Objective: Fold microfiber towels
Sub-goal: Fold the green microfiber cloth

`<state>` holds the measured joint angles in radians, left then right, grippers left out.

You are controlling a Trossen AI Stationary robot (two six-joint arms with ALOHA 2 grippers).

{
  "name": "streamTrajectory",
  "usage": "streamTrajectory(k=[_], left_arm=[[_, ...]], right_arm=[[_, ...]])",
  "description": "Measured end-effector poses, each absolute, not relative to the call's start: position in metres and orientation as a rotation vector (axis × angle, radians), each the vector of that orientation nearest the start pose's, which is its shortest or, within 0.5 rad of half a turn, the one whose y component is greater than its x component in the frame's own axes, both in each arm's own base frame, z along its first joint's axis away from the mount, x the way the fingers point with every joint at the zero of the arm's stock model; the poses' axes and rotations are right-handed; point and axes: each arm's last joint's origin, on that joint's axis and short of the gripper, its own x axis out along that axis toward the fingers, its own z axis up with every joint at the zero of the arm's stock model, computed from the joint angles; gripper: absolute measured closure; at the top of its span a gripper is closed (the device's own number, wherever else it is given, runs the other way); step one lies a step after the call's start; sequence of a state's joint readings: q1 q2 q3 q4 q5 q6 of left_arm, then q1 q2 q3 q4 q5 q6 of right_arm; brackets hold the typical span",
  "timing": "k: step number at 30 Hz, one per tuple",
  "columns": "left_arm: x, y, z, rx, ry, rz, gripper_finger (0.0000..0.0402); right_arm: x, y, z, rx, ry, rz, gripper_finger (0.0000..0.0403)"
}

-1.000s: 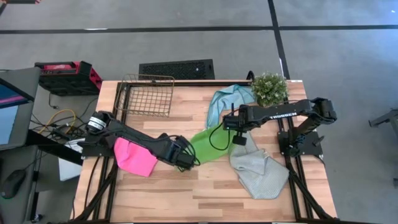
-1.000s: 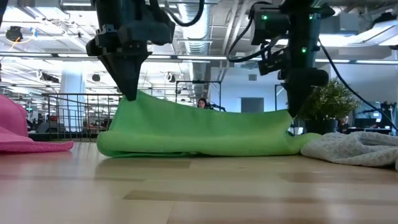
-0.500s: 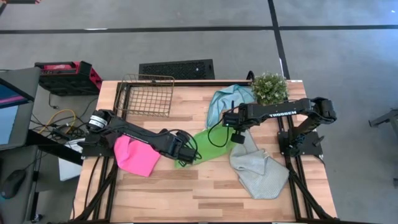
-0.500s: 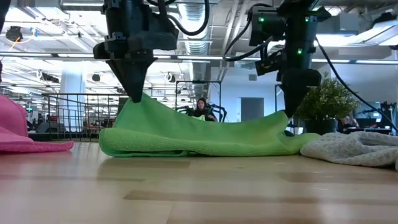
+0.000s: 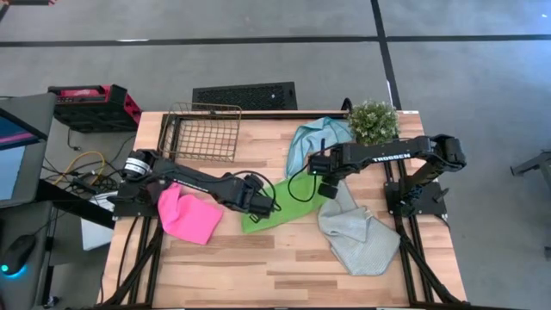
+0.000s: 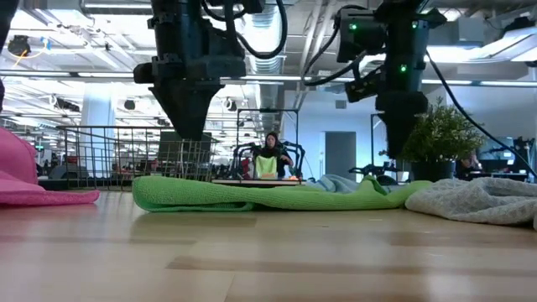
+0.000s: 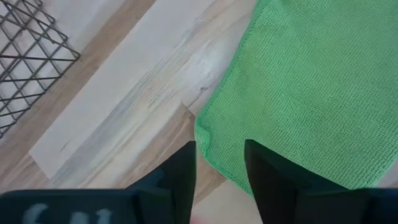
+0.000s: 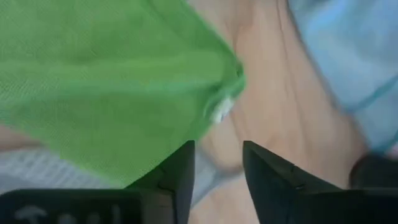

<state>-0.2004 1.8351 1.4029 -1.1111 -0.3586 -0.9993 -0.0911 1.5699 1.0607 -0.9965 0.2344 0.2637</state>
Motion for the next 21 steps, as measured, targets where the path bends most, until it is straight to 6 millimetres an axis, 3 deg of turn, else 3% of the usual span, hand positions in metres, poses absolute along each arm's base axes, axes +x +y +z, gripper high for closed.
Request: streamTrajectory(k=[4,9,15,21], left_arm=[[0.334,-0.057,0.219,-0.423,1.239,0.827,0.0257],[0.337,-0.062,0.239,-0.430,1.240,0.796,0.0256],[0.341,-0.067,0.253,-0.396,1.196,0.763,0.0255],[0.341,-0.068,0.255,-0.390,1.195,0.756,0.0255]], right_arm=[[0.261,-0.033,0.214,0.327,1.557,-0.392,0.0221],[0.251,-0.038,0.212,0.632,1.638,-0.227,0.0217],[0.248,-0.052,0.200,0.703,1.588,-0.250,0.0226],[0.243,-0.067,0.186,0.798,1.533,-0.299,0.0231]])
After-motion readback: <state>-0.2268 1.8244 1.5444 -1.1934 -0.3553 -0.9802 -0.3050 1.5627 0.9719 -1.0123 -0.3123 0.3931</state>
